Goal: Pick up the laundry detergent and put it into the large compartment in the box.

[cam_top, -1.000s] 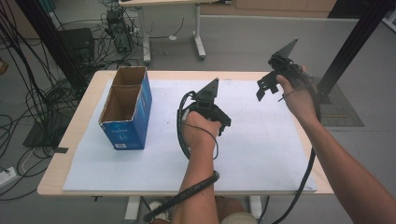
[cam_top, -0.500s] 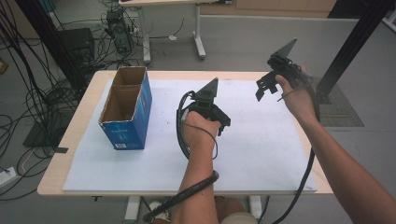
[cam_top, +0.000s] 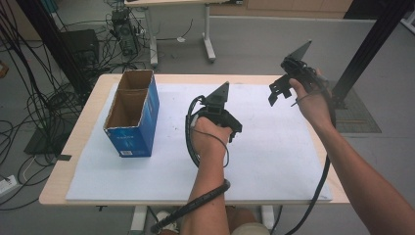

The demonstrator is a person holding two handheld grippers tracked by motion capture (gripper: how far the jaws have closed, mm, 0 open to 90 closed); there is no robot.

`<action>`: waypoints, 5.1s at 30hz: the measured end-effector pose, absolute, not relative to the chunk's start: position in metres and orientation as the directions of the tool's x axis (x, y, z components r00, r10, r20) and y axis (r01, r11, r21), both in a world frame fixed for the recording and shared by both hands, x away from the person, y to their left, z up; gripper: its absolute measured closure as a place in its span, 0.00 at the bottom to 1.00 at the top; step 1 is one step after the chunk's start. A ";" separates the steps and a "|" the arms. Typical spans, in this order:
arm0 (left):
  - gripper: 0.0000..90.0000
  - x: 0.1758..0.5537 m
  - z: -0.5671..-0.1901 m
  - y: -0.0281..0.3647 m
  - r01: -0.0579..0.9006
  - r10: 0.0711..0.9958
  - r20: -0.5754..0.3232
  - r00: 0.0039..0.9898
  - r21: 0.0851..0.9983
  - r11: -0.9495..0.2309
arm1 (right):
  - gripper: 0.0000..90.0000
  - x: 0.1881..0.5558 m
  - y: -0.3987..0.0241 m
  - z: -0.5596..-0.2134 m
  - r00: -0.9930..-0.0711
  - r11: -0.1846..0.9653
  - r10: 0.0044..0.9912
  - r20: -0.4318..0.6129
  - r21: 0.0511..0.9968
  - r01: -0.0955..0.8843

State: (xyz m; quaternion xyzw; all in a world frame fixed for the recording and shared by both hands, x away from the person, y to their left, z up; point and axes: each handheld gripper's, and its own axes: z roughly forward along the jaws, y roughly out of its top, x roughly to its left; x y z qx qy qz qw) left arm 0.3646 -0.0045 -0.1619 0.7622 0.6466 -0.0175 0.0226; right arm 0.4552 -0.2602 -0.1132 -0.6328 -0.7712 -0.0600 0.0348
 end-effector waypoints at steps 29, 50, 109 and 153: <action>0.06 0.364 -0.163 -0.005 0.987 0.985 -0.047 0.163 0.010 -0.163 | 0.05 0.455 -0.261 -0.116 -0.200 0.195 0.971 0.132 0.049 0.980; 0.09 0.364 -0.164 -0.010 0.987 0.986 -0.043 0.162 0.015 -0.162 | 0.05 0.454 -0.265 -0.118 -0.200 0.194 0.970 0.140 0.050 0.980; 0.40 0.369 -0.166 -0.006 0.976 0.973 -0.072 0.218 0.002 -0.218 | 0.05 0.459 -0.258 -0.121 -0.211 0.206 0.967 0.142 0.048 0.977; 0.41 0.366 -0.166 -0.012 0.979 0.977 -0.051 0.206 0.007 -0.206 | 0.05 0.458 -0.265 -0.124 -0.202 0.197 0.968 0.150 0.046 0.979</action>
